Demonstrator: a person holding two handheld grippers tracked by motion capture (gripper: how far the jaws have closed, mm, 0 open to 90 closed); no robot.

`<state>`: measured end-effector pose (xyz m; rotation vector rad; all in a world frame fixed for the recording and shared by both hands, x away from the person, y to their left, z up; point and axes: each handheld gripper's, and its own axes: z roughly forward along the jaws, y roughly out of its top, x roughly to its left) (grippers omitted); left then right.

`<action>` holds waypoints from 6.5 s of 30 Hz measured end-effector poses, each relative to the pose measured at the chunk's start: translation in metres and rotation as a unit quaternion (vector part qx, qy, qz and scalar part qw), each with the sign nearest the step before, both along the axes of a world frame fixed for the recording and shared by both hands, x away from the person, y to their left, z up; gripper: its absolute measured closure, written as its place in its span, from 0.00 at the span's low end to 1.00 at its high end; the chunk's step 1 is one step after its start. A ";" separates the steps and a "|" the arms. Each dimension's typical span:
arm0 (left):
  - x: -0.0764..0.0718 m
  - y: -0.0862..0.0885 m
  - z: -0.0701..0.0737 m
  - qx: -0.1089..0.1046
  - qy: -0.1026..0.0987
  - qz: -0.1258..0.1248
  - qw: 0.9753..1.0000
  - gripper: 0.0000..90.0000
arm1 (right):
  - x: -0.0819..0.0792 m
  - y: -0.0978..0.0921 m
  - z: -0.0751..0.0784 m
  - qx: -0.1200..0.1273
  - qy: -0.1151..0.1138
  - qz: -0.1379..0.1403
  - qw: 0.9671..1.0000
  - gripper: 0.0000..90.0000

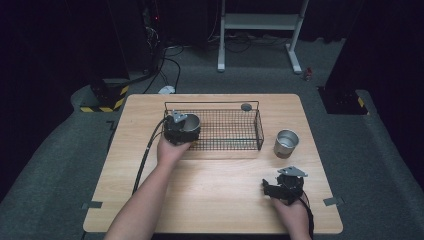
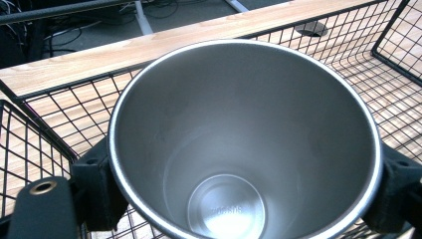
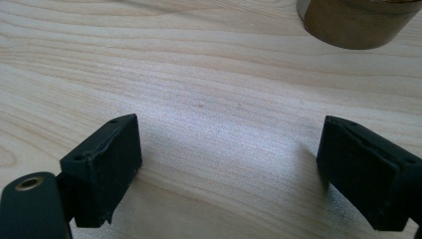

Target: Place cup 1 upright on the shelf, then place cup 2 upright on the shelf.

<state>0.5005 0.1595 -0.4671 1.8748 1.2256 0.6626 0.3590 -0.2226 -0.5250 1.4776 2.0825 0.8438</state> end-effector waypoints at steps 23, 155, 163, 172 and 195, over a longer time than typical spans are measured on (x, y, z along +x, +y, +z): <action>-0.004 0.004 0.008 -0.013 -0.013 -0.005 1.000 0.01 | 0.000 0.000 0.000 0.000 0.000 0.000 1.000 0.12; -0.174 0.078 -0.064 0.040 0.086 -0.050 0.994 0.00 | -0.004 -0.004 0.017 0.003 -0.046 -0.001 0.999 0.13; -0.174 0.079 -0.064 0.042 0.084 -0.054 0.994 0.00 | 0.000 -0.009 0.025 0.003 -0.052 -0.013 0.999 0.14; -0.174 0.078 -0.064 0.041 0.085 -0.054 0.994 0.00 | 0.006 -0.012 0.031 0.001 -0.063 -0.014 0.998 0.14; -0.174 0.078 -0.064 0.041 0.085 -0.053 0.994 0.00 | 0.037 -0.024 0.033 0.000 -0.064 -0.037 0.997 0.12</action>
